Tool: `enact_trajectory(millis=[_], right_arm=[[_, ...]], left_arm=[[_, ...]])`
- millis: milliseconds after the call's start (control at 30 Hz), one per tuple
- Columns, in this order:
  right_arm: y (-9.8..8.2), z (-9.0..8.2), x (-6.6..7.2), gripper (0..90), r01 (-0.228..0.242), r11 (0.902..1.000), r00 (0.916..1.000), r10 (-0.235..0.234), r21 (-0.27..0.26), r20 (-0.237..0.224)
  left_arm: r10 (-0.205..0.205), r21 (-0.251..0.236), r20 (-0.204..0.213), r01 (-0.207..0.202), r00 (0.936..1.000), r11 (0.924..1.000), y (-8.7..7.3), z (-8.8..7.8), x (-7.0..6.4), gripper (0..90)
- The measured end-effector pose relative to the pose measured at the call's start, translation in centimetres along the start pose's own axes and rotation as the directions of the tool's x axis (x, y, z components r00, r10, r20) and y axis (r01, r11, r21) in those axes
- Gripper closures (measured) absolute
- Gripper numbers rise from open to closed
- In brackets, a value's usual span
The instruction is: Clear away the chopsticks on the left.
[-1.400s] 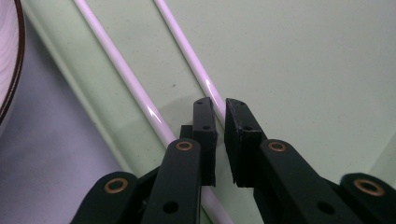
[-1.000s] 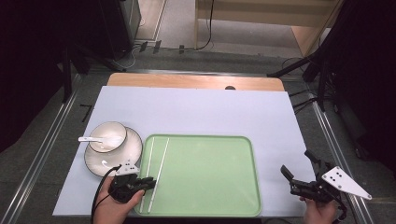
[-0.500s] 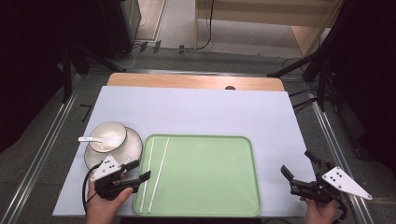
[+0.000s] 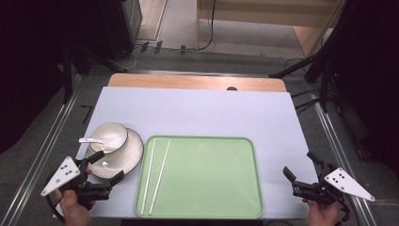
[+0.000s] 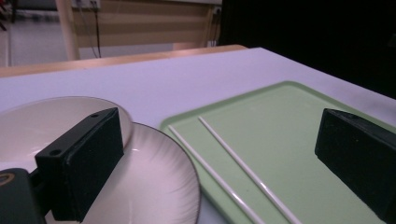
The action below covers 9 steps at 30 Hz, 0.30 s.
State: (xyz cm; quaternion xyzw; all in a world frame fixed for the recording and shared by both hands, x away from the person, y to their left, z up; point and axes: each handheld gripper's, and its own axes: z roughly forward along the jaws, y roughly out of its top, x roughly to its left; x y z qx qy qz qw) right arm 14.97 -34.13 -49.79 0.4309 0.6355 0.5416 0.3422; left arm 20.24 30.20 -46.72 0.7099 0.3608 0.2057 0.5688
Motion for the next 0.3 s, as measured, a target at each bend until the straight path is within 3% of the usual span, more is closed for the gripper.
enact_trajectory(millis=[167, 300], right_arm=[[0.0, 0.1, 0.1, 1.8, 0.003, 1.0000, 1.0000, -0.003, 0.005, -0.005], [0.0, 0.1, 0.1, 1.8, 0.002, 1.0000, 1.0000, -0.002, 0.003, -0.003]], left_arm=[[-0.044, -0.013, -0.023, 0.043, 0.9988, 0.9990, -0.4, -0.6, 1.4, 1.7], [-0.051, -0.007, -0.031, 0.051, 0.9982, 0.9987, -0.5, -0.6, 1.7, 1.7]])
